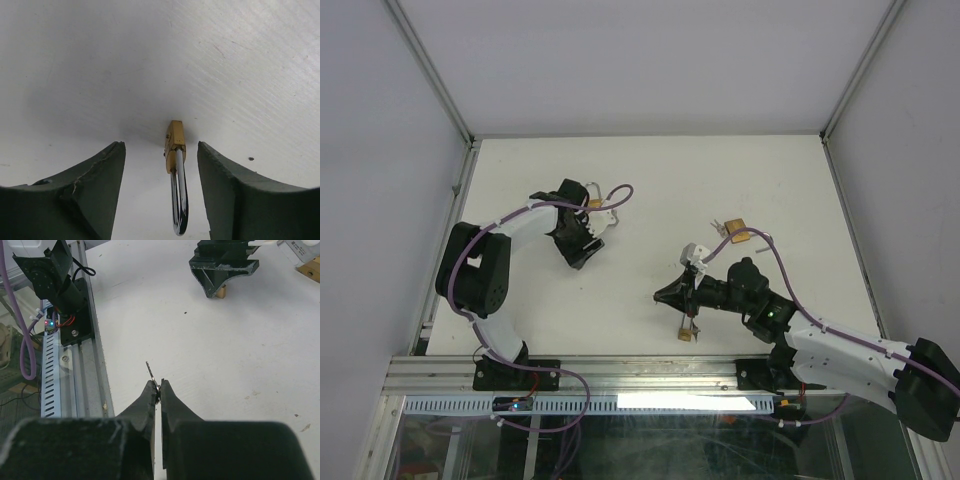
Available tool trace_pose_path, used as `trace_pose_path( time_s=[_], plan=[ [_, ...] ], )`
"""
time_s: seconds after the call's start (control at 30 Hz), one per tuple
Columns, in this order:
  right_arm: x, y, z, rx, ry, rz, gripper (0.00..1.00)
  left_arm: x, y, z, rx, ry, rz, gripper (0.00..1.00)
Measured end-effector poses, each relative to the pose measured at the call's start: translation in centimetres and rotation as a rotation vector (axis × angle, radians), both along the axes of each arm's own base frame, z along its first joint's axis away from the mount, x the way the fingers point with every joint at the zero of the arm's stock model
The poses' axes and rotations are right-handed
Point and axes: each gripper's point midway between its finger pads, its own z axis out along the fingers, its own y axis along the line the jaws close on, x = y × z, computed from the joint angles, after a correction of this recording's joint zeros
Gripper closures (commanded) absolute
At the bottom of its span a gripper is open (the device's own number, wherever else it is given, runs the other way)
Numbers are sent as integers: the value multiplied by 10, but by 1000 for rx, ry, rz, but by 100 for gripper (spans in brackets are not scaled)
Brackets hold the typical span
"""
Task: Unlock with the key
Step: Pick up the lock from the center of the board.
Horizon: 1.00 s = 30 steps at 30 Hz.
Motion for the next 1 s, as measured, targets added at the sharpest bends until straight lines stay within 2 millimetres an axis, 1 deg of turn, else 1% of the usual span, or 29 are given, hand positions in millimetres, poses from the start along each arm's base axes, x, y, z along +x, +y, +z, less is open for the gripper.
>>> trace_pose_path(
  time_s=[0.07, 0.17, 0.27, 0.33, 0.37, 0.47, 0.5, 0.53, 0.57, 0.67, 0.87, 1.0],
  plan=[
    [0, 0, -1, -2, 1, 1, 100, 0, -2, 0, -11, 0, 3, 51],
    [0, 0, 0, -1, 0, 1, 100, 0, -4, 0, -23, 3, 5, 53],
    [0, -1, 0, -1, 0, -2, 100, -1, -6, 0, -35, 7, 3, 67],
    [1, -2, -1, -5, 1, -4, 100, -2, -8, 0, -45, 11, 3, 74],
    [0, -3, -2, -9, 2, -4, 100, -2, -9, 0, -46, 12, 3, 74],
    [0, -4, -2, -15, 4, -5, 100, -3, -9, 0, -49, 16, 1, 72],
    [-1, -5, -2, -17, 4, -5, 100, -3, -9, 0, -51, 19, 1, 72],
    [-1, -6, -2, -18, 4, -6, 100, -4, -10, 0, -54, 22, 0, 75],
    [-1, -7, -2, -19, 4, -7, 100, -5, -11, 0, -59, 24, -2, 80],
    [-2, -8, 1, -14, -4, -8, 100, -6, -13, 0, -70, 30, -4, 100],
    [-2, -11, 4, -14, -7, -15, 100, -7, -14, 0, -83, 30, -13, 100],
    [0, -12, 9, -6, -11, -21, 100, -18, -16, 4, -110, 52, -2, 100]
  ],
)
